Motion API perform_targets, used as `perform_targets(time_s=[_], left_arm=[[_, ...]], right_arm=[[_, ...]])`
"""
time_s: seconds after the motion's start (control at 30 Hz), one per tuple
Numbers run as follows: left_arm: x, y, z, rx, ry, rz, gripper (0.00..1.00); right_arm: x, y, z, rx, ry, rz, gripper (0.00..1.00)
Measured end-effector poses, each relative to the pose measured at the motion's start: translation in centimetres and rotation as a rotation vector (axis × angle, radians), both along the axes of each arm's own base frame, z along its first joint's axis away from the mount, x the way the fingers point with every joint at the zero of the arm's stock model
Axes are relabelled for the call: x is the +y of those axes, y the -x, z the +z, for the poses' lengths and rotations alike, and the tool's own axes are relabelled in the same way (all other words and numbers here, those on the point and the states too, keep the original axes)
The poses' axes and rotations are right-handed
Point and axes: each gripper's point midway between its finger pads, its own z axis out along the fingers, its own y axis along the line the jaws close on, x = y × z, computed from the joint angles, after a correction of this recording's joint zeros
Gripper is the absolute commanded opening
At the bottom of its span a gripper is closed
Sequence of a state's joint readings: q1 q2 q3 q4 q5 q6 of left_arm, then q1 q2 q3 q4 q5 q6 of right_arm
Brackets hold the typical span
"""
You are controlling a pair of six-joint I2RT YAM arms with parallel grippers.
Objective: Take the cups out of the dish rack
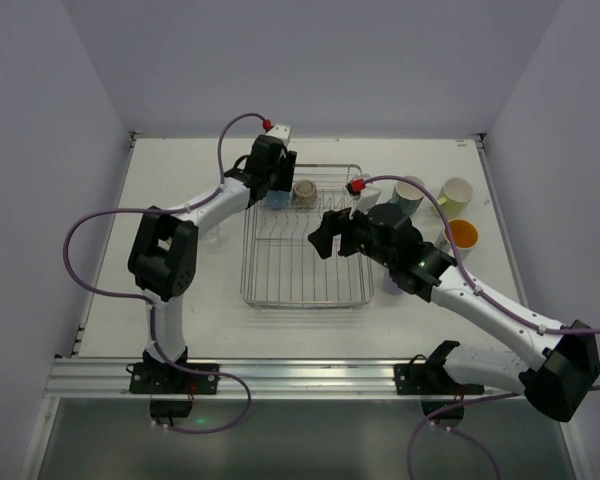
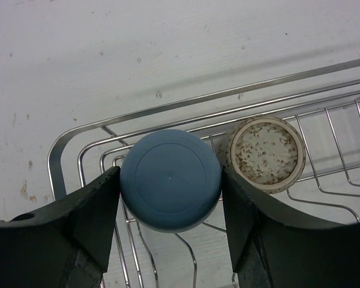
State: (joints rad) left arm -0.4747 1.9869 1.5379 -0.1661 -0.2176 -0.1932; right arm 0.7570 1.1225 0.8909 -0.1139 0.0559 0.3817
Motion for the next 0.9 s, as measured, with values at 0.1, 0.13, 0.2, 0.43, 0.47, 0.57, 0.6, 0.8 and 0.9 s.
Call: perform_targets(time_s=[0.1, 0.13, 0.2, 0.43, 0.47, 0.57, 0.6, 0.8, 0.9], left_arm=[[0.0, -0.1, 0.1, -0.005, 0.001, 0.0, 0.38], [0.0, 0.0, 0.3, -0.007, 0.004, -0.001, 0.37], [0.0, 0.3, 0.9, -0.016, 0.019, -0.002, 0.35], [-0.2, 3.6, 10.8, -0.172, 0.215, -0.035, 0.27], [-0.2, 4.4, 12.9, -0.21, 0.262, -0.045, 0.25], [-0.2, 7.9, 18.4, -0.316, 0.422, -0.097, 0.22], [-0.2, 9.2, 19.7, -0.342, 0.474, -0.118, 0.21], [-0.8, 16.6, 20.5, -0.329, 0.755, -0.247, 0.17], [-1.4, 19.2, 18.8, -0.256, 0.861, -0.293, 0.16]], right_arm=[[0.2, 0.0, 0.2, -0.004, -0.01, 0.003, 0.84], [0.2, -0.1, 0.3, -0.006, -0.015, 0.004, 0.84], [0.5, 0.0, 0.5, -0.009, -0.033, 0.009, 0.84], [1.4, 0.2, 1.3, 0.0, -0.146, 0.014, 0.85], [1.5, 0.3, 1.6, 0.001, -0.175, 0.013, 0.85], [1.7, 1.0, 2.3, 0.0, -0.274, 0.017, 0.85], [1.7, 1.3, 2.5, 0.002, -0.306, 0.018, 0.85], [2.1, 2.5, 4.8, -0.01, -0.479, 0.052, 0.86], [1.9, 3.0, 5.9, -0.021, -0.546, 0.063, 0.87]])
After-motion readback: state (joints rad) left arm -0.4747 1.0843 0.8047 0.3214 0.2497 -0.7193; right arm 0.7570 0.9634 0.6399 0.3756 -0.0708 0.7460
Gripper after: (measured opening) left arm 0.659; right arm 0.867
